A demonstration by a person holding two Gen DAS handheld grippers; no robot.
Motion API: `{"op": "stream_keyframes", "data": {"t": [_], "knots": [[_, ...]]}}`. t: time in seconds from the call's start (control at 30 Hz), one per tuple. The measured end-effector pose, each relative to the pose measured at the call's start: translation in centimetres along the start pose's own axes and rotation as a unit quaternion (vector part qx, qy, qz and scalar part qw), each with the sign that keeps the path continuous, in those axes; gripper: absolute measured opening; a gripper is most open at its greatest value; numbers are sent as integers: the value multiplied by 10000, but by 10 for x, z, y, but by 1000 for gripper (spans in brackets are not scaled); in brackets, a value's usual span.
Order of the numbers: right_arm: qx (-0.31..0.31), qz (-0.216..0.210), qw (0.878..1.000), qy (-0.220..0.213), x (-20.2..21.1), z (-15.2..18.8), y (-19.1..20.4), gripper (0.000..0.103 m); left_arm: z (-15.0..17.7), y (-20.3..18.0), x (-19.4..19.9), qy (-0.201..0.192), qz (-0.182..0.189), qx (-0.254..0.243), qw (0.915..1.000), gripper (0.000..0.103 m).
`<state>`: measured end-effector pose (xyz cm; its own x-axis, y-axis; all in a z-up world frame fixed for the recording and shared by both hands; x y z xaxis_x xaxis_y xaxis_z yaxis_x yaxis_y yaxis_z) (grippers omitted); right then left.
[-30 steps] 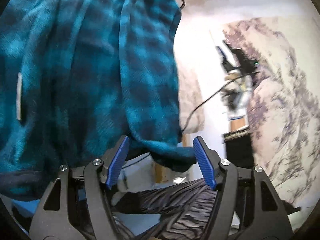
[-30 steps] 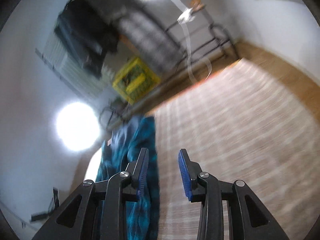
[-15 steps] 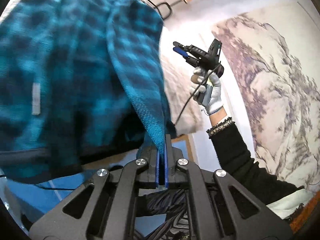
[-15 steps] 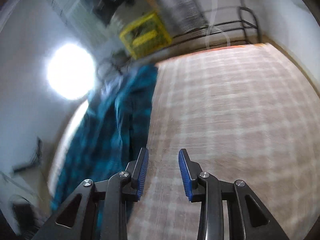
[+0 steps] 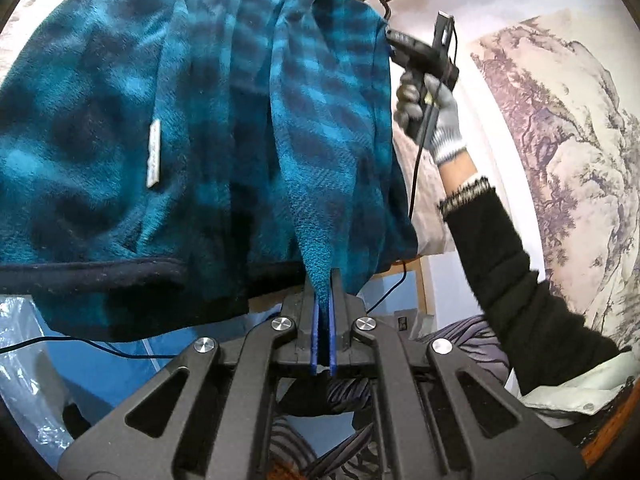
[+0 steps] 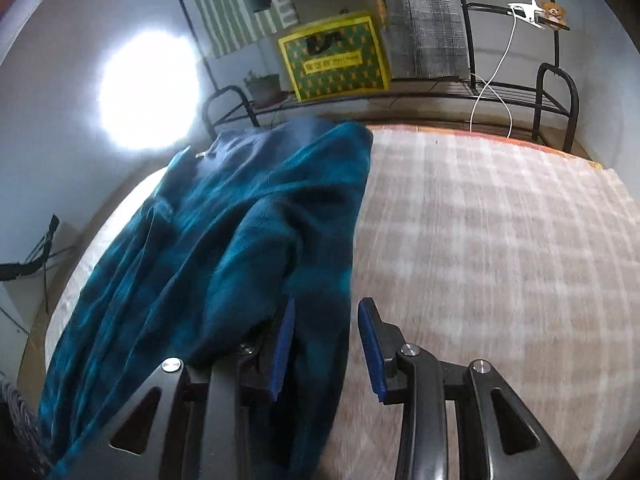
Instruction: Fold large clothes
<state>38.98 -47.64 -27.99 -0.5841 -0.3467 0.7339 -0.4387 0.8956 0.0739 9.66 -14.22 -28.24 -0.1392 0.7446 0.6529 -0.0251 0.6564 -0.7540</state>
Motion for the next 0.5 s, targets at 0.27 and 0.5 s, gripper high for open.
{"op": "stream_keyframes", "data": {"t": [0.27, 0.5], "knots": [[-1145, 409, 9918, -403, 16, 7, -59, 0, 5, 1, -3, 96, -40, -27, 9999, 1], [-25, -514, 9982, -298, 36, 13, -30, 51, 0, 11, 1, 136, -27, 85, 9999, 1]]}}
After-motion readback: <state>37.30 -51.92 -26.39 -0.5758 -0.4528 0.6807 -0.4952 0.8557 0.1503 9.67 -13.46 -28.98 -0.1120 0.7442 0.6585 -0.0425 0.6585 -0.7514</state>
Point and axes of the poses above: each gripper's, at about its wrist camera, not at the fingertips, and x roughly against the way its jaws point, y to its left, z to its underside, the point moved 4 cm from there along -x, roughly the way its jaws point, and after that the axes turned 12 degrees about x, right-handed, at the moved point
